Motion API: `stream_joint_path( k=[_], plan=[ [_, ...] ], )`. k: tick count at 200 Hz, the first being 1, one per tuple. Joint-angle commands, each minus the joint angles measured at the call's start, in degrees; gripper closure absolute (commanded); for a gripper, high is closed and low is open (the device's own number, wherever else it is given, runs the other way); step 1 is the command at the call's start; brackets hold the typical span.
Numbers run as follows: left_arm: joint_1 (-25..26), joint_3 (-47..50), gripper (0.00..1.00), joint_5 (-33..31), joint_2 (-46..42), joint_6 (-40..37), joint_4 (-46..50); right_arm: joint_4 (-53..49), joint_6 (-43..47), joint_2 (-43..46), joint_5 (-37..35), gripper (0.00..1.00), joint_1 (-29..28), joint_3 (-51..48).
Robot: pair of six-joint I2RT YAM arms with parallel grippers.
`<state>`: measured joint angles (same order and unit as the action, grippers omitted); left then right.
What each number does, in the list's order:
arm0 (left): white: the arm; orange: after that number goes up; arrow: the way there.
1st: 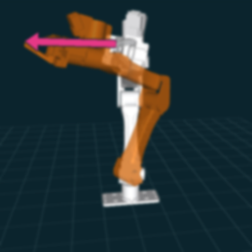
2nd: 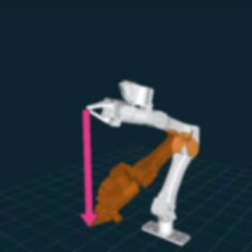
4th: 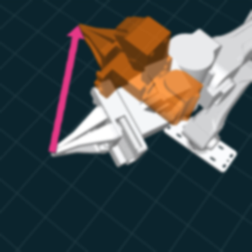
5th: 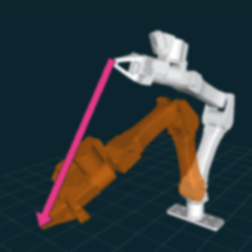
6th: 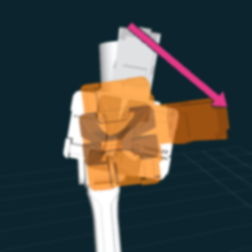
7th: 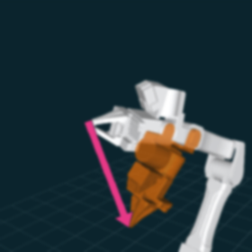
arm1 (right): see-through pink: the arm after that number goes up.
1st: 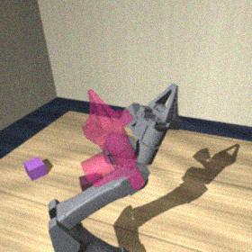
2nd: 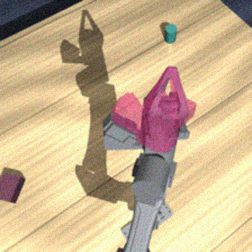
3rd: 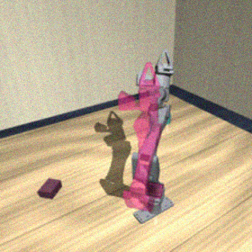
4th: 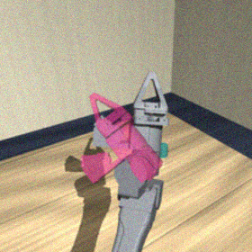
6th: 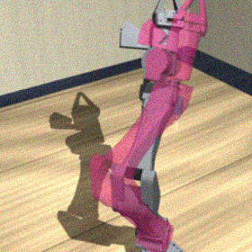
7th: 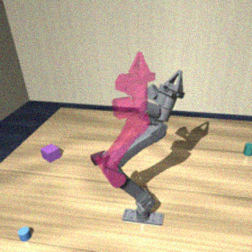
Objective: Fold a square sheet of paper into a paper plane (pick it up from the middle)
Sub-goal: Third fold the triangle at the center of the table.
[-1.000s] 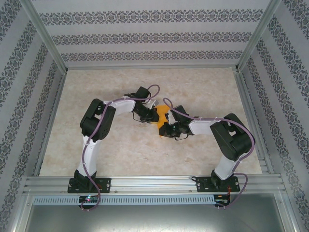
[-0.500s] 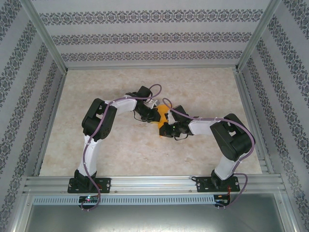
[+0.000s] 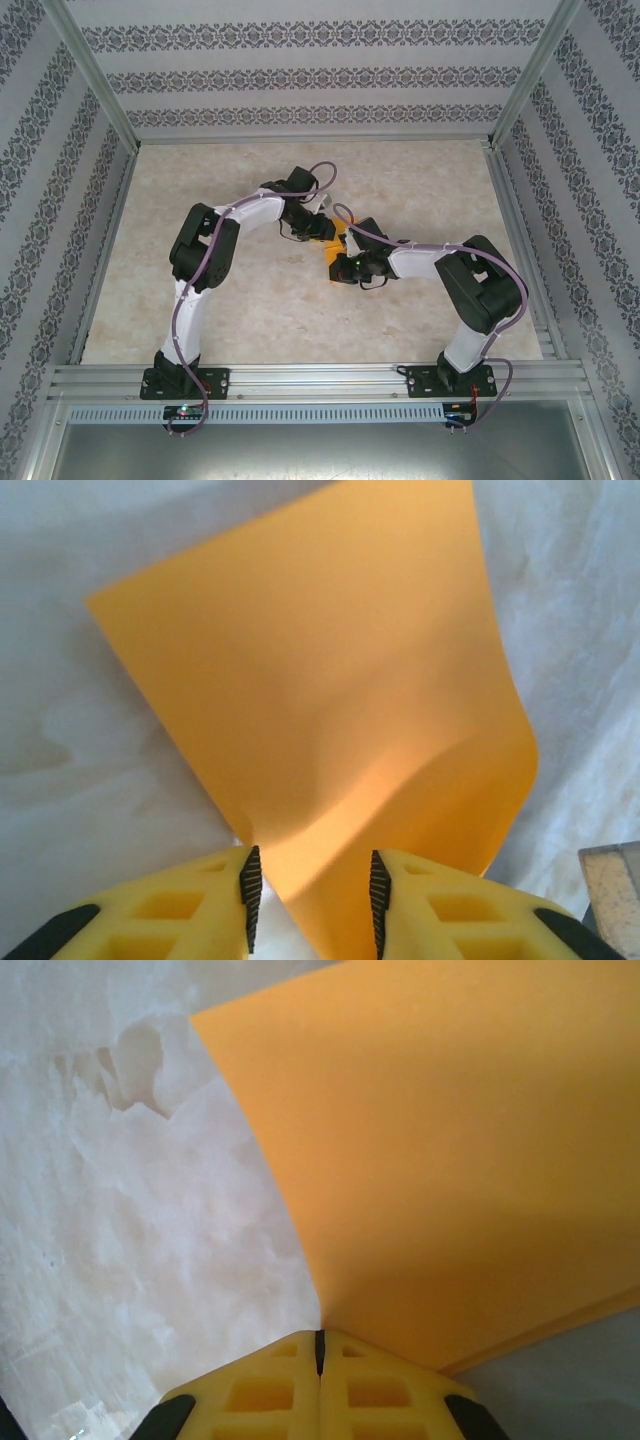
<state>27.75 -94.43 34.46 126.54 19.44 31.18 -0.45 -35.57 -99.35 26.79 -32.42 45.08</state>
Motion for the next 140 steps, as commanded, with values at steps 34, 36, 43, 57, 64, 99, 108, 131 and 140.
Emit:
stream_joint_path(
  k=[34, 36, 43, 57, 64, 99, 108, 131, 140],
  plan=[
    [-0.3, 2.6, 0.62, -4.2, -10.8, -1.6, 3.0, -6.6, 0.7, -2.2, -4.0, 0.94, -0.7, -2.8],
    [-0.3, 3.3, 0.62, -4.0, -11.2, -1.4, 2.7, -6.6, 0.7, -2.2, -4.0, 0.94, -0.7, -2.8],
    [-0.2, 5.2, 0.64, -3.1, -12.7, -0.8, 1.8, -6.6, 0.7, -2.2, -3.9, 0.94, -0.6, -2.7],
    [0.2, 9.0, 0.69, -0.7, -15.1, 0.0, -0.1, -6.4, 0.7, -2.4, -3.9, 0.94, -0.6, -2.8],
    [0.4, 10.5, 0.72, 0.3, -15.7, 0.1, -0.4, -6.4, 0.6, -2.4, -3.7, 0.94, -0.6, -2.8],
    [1.5, 15.2, 0.81, 4.1, -14.6, 1.4, -3.9, -6.3, 0.7, -2.4, -3.4, 0.95, -0.6, -2.6],
    [1.5, 15.5, 0.83, 5.0, -13.5, 1.8, -5.1, -6.4, 0.6, -2.4, -3.3, 0.95, -0.6, -2.6],
    [1.7, 14.7, 0.86, 6.4, -10.7, 2.6, -7.3, -6.2, 0.3, -1.9, -3.4, 0.95, -0.7, -2.7],
    [1.7, 14.3, 0.86, 6.9, -9.7, 2.8, -8.1, -6.3, 0.3, -1.8, -3.5, 0.95, -0.7, -2.8]
  ],
)
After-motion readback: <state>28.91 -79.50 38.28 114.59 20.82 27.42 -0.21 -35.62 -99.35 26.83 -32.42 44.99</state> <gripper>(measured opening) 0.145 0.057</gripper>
